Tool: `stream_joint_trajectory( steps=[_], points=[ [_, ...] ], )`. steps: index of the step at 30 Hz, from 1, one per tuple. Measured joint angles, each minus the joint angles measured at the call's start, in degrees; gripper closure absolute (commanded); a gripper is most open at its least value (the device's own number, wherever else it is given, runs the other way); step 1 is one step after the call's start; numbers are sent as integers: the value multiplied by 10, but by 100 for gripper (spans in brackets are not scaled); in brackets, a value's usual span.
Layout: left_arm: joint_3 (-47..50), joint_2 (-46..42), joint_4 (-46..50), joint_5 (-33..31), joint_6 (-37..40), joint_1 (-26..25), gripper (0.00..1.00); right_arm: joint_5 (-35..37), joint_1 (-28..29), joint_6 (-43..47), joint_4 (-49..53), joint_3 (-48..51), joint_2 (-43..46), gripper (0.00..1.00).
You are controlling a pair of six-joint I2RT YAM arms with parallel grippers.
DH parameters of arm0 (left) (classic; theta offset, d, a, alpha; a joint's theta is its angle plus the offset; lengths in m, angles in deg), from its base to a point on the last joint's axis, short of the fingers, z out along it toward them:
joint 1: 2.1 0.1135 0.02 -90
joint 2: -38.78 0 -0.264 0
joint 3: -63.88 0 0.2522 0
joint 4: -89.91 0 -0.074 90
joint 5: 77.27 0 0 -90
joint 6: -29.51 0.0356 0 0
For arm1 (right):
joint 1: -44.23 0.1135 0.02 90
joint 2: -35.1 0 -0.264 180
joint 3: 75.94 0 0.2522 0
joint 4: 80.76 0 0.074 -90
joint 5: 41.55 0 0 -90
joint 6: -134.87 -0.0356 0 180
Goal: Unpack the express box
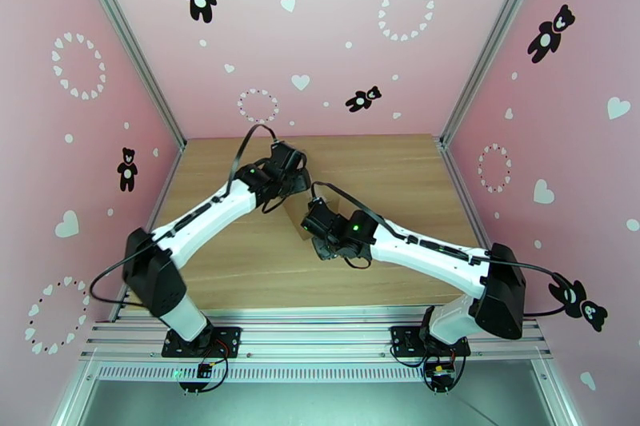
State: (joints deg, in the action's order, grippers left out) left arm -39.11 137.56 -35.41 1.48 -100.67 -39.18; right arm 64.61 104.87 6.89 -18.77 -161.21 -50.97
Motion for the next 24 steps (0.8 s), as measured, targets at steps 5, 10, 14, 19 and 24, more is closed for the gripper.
stream_joint_trajectory(
  steps=[5, 10, 14, 19, 24],
  points=[
    [-45, 56, 2, 8, 13, 9, 40, -2, 0, 0, -4, 1, 0, 100],
    [-64, 76, 0, 18, 16, 21, 41, -9, 1, -5, -5, 6, 3, 100],
    [-73, 87, -5, 18, 16, 31, 41, -12, 2, -11, -6, 17, 11, 100],
    [-84, 96, -7, 18, 16, 36, 41, -12, 10, -25, -6, 35, 32, 100],
    [-95, 105, -6, 17, 16, 36, 41, -9, 19, -44, 4, 58, 72, 100]
  ],
)
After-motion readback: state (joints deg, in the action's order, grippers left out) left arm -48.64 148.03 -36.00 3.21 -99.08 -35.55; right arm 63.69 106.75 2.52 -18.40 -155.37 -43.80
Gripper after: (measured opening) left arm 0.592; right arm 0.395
